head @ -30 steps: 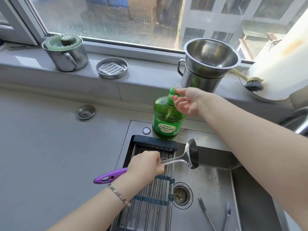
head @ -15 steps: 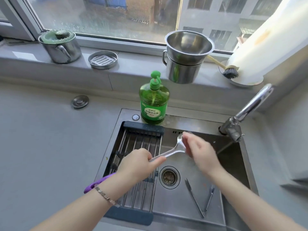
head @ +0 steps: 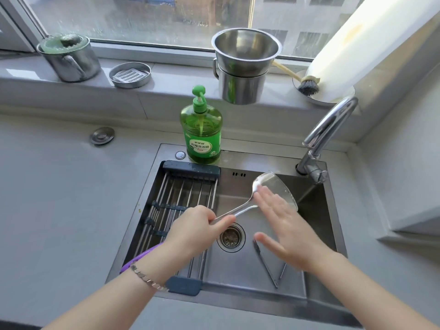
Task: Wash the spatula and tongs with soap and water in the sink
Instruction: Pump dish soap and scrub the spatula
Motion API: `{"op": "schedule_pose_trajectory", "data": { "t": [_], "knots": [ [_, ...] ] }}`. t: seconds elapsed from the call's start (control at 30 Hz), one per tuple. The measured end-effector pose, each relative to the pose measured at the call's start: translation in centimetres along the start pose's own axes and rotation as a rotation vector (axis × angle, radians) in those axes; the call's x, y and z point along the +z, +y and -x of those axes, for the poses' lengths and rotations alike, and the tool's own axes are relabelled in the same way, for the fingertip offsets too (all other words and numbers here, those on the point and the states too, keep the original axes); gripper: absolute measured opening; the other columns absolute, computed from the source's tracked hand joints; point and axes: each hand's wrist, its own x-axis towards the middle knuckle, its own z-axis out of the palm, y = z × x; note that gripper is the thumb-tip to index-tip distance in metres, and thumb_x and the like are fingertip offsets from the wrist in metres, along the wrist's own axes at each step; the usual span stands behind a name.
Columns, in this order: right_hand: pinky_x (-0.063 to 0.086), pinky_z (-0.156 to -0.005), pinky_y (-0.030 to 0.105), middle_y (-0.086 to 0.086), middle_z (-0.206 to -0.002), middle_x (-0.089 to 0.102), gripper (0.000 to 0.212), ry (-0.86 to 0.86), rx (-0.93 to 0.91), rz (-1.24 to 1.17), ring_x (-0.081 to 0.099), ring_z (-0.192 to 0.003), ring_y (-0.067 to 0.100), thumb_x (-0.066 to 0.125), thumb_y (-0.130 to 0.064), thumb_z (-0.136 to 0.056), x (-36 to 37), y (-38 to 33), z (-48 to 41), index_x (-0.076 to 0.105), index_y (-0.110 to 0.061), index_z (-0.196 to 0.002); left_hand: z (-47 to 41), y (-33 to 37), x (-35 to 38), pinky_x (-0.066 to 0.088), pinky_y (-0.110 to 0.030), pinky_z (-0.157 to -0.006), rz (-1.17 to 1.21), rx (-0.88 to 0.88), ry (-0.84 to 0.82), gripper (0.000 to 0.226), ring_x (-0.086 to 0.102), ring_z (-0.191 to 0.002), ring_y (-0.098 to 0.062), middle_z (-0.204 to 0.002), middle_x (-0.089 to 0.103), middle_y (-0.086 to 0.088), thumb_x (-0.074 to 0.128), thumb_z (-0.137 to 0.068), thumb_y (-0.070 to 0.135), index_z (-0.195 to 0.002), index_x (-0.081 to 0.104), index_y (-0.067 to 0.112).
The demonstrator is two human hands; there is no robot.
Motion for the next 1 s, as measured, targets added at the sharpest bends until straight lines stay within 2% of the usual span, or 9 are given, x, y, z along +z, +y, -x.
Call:
{"op": "schedule_pose_trajectory", "data": {
  "t": [0.13, 0.2, 0.3, 0.43, 0.53, 0.6, 0.73, 0.87, 1.0],
  "knots": [
    [-0.006, -0.114, 0.019, -0.007, -0.154, -0.008, 0.112, 0.028, 0.271, -0.141, -0.012, -0.138, -0.002, -0.015, -0.087, -0.062, -1.9, 2.3, -0.7, -0.001, -0.017, -0.148, 0.6, 1.2, 0.6, 0.025, -0.028, -0.050, -0.014, 0.044, -0.041, 0.058, 0.030, -0.048, -0.020, -0.052, 0.036, -0.003, 0.048, -0.082, 0.065, -0.056, 0.042, 0.013],
    [-0.008, -0.115, 0.020, -0.008, -0.150, -0.009, 0.112, 0.013, 0.166, -0.078, -0.010, -0.140, 0.002, -0.015, -0.084, -0.066, -2.0, 0.5, -1.5, 0.005, -0.012, -0.149, 0.3, 2.0, 0.6, 0.026, -0.028, -0.048, -0.050, 0.044, -0.029, 0.058, 0.034, -0.048, -0.020, -0.052, 0.039, -0.002, 0.047, -0.082, 0.066, -0.057, 0.045, 0.014],
    [-0.001, -0.116, 0.026, 0.001, -0.154, 0.009, 0.098, 0.005, -0.056, 0.039, 0.002, -0.143, 0.011, 0.002, -0.076, -0.082, -0.9, -0.1, -0.9, 0.020, -0.005, -0.147, -0.1, 2.3, 0.3, 0.027, -0.027, -0.049, -0.133, 0.063, -0.022, 0.059, 0.036, -0.049, -0.020, -0.052, 0.040, -0.002, 0.047, -0.080, 0.068, -0.056, 0.042, 0.014],
    [-0.007, -0.114, 0.018, -0.008, -0.154, -0.010, 0.114, 0.019, 0.265, -0.171, -0.014, -0.137, -0.004, -0.011, -0.087, -0.063, -2.1, 3.6, -0.7, 0.000, -0.014, -0.149, 0.2, 2.3, 0.5, 0.025, -0.027, -0.051, -0.096, 0.067, -0.053, 0.059, 0.031, -0.051, -0.021, -0.055, 0.036, -0.005, 0.048, -0.082, 0.067, -0.058, 0.041, 0.013],
    [-0.018, -0.109, 0.012, -0.008, -0.149, -0.018, 0.114, -0.050, 0.093, -0.096, -0.020, -0.137, 0.000, -0.016, -0.086, -0.061, -1.8, 2.0, -1.0, -0.003, -0.014, -0.148, 0.0, 2.7, 0.6, 0.025, -0.028, -0.049, -0.144, 0.057, -0.054, 0.059, 0.033, -0.051, -0.021, -0.053, 0.037, -0.004, 0.047, -0.081, 0.067, -0.056, 0.040, 0.014],
    [-0.020, -0.107, 0.009, -0.007, -0.153, -0.014, 0.114, -0.131, 0.004, -0.083, -0.021, -0.137, -0.002, -0.015, -0.085, -0.062, -1.6, 1.7, -0.9, 0.001, -0.013, -0.149, 0.0, 2.7, 0.6, 0.026, -0.028, -0.049, -0.185, 0.056, -0.063, 0.059, 0.035, -0.051, -0.021, -0.054, 0.040, -0.003, 0.047, -0.081, 0.067, -0.056, 0.041, 0.014],
    [-0.010, -0.112, 0.016, -0.001, -0.158, 0.002, 0.124, -0.057, 0.186, -0.192, -0.012, -0.137, -0.004, -0.012, -0.090, -0.057, -2.3, 3.1, -1.0, 0.011, -0.011, -0.149, 0.0, 2.7, 0.5, 0.027, -0.027, -0.048, -0.198, 0.067, -0.074, 0.059, 0.037, -0.050, -0.020, -0.054, 0.042, -0.002, 0.046, -0.081, 0.067, -0.056, 0.042, 0.014],
    [-0.011, -0.114, 0.022, 0.007, -0.156, 0.016, 0.111, -0.118, -0.100, -0.059, -0.003, -0.141, 0.009, -0.007, -0.082, -0.072, -0.8, 1.3, -0.7, 0.024, -0.005, -0.146, 0.1, 2.5, 0.5, 0.030, -0.029, -0.050, -0.268, 0.087, -0.053, 0.061, 0.041, -0.052, -0.020, -0.054, 0.044, -0.001, 0.045, -0.081, 0.069, -0.055, 0.043, 0.014],
    [-0.011, -0.110, 0.014, 0.002, -0.156, 0.017, 0.124, -0.024, 0.146, -0.192, -0.001, -0.139, 0.000, -0.015, -0.089, -0.059, -2.0, 2.8, -1.4, 0.020, -0.009, -0.148, 0.1, 2.5, 0.7, 0.029, -0.029, -0.050, -0.227, 0.100, -0.062, 0.060, 0.040, -0.052, -0.020, -0.054, 0.044, -0.002, 0.045, -0.082, 0.068, -0.057, 0.047, 0.013]
  ]
}}
